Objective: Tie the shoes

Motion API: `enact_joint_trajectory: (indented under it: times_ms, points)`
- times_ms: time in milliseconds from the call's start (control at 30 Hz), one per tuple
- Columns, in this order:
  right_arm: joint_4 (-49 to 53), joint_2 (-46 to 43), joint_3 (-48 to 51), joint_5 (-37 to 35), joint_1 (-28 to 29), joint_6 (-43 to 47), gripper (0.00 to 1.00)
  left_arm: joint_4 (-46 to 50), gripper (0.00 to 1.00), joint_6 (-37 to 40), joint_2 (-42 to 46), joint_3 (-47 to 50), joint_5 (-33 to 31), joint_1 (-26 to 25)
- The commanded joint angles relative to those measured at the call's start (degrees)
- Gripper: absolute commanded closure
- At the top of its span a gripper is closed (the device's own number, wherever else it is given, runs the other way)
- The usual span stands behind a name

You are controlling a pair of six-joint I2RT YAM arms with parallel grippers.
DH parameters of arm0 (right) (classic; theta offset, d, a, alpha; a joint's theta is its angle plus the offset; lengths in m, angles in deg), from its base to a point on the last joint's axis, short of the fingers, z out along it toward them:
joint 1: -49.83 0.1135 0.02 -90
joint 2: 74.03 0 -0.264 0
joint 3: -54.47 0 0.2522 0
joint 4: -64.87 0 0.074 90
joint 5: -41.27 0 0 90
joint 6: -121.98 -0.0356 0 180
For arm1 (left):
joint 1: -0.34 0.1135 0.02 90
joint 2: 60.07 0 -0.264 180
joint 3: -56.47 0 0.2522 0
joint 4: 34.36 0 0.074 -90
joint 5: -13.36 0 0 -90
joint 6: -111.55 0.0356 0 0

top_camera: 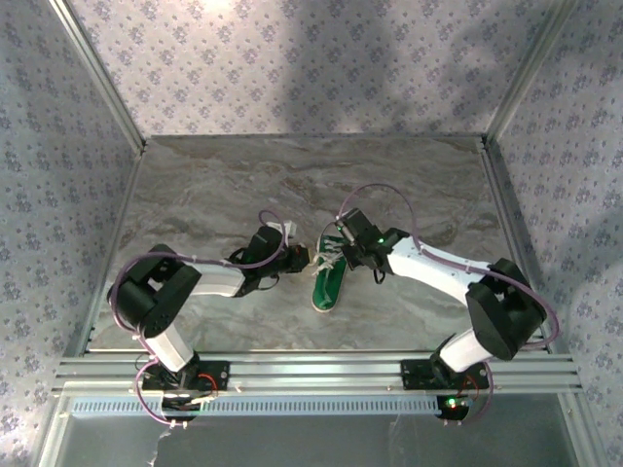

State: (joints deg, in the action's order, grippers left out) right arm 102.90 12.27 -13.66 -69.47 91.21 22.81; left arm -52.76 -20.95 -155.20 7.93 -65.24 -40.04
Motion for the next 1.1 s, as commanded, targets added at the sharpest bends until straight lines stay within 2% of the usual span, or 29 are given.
enact_joint_trajectory:
  times_ms: [0, 233, 1067]
  points:
    - [6.0, 1.6, -1.9, -6.8, 0.6, -1.2, 1.00, -1.8, 1.00, 1.2, 2.0, 0.9, 1.0, 0.7]
    - [8.1, 3.0, -3.2, -8.6, 0.8, -2.1, 1.00, 0.3, 1.00, 1.6, 3.4, 2.2, -0.6, 1.4]
    - [9.9, 4.8, -3.3, -7.8, -0.5, -4.2, 1.00, 8.2, 1.00, 1.8, 6.1, 4.1, -6.6, 2.5]
